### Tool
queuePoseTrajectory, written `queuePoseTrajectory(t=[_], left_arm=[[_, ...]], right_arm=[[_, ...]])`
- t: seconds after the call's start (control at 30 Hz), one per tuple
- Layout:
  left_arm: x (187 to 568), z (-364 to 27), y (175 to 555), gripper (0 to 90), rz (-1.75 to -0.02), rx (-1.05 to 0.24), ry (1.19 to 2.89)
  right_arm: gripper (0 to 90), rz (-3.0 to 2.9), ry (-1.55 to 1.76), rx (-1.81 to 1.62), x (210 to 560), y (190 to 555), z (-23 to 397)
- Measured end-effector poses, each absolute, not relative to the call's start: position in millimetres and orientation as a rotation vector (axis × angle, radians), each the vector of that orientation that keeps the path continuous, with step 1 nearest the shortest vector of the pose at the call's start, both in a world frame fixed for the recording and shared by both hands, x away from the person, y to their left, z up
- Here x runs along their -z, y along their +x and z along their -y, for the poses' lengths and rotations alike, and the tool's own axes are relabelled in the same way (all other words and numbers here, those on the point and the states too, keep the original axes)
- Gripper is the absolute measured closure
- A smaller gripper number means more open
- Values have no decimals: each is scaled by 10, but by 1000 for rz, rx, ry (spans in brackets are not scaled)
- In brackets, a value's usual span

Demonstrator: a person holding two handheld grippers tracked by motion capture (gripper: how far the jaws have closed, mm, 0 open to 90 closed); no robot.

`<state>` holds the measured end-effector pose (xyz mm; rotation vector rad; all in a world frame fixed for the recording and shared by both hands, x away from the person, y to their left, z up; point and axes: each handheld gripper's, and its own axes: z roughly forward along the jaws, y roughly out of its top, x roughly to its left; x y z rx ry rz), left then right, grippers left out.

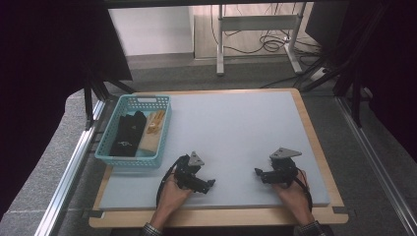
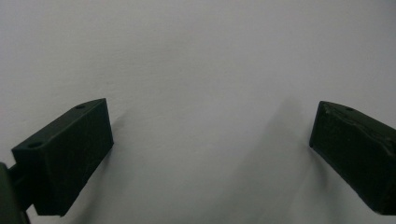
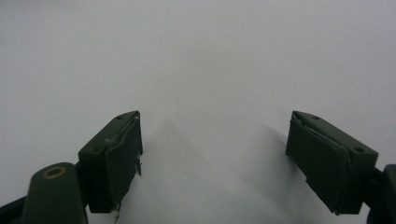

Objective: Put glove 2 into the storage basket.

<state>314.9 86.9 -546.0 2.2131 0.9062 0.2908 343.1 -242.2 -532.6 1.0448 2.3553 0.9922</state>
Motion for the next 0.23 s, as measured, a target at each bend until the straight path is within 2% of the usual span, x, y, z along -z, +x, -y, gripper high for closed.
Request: queuePoseTrajectory(t=[0.23], left_arm=[[5464,-844,3133,0,-909,-316,2227]], right_arm=[[179,-2356,1046,-992,5328,3429,2424]])
